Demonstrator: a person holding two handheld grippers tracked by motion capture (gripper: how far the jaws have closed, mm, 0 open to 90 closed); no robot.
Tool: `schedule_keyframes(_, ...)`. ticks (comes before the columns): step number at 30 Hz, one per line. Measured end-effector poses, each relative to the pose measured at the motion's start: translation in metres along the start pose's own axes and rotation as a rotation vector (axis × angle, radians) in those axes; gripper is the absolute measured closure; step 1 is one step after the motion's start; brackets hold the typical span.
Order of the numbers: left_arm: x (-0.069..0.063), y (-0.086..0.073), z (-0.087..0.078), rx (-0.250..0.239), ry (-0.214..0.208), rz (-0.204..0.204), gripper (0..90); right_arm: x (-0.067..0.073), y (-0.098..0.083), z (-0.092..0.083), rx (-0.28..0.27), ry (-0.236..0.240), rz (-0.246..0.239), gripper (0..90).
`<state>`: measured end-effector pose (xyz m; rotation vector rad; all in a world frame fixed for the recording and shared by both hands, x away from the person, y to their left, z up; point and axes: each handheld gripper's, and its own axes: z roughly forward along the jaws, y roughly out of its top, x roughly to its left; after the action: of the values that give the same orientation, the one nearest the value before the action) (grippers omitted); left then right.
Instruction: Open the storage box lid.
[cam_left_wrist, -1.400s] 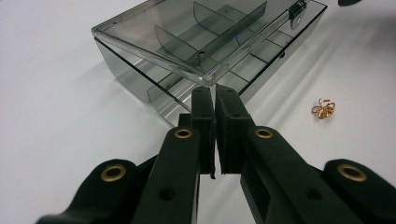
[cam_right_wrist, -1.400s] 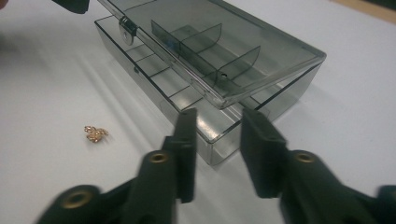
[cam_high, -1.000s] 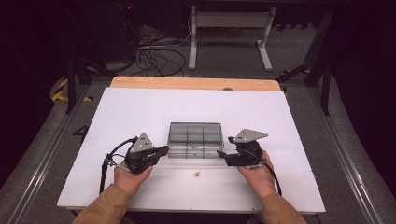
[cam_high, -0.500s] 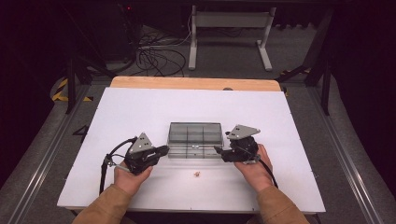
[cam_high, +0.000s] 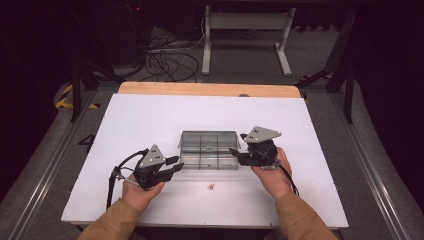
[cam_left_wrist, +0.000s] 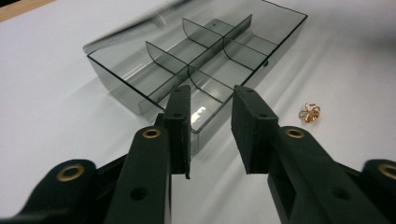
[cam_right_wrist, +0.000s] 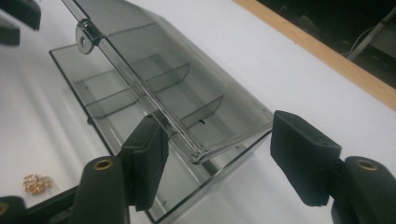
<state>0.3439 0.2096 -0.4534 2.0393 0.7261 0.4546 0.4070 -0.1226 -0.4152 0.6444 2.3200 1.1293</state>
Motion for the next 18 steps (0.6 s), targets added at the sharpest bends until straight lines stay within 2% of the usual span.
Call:
schedule_keyframes(8,-0.001,-0.002,0.001,0.0,-0.021,0.004,59.1,-0.011,0.005,0.001,-0.063,0.005,0.03,47.5)
schedule_keyframes(13,-0.003,-0.003,0.002,0.005,-0.019,0.02,57.8,-0.015,0.012,0.003,-0.078,0.001,0.018,54.8)
schedule_keyframes(18,-0.003,-0.004,0.002,0.003,-0.019,0.02,56.1,-0.021,0.013,0.005,-0.119,0.0,0.054,59.5)
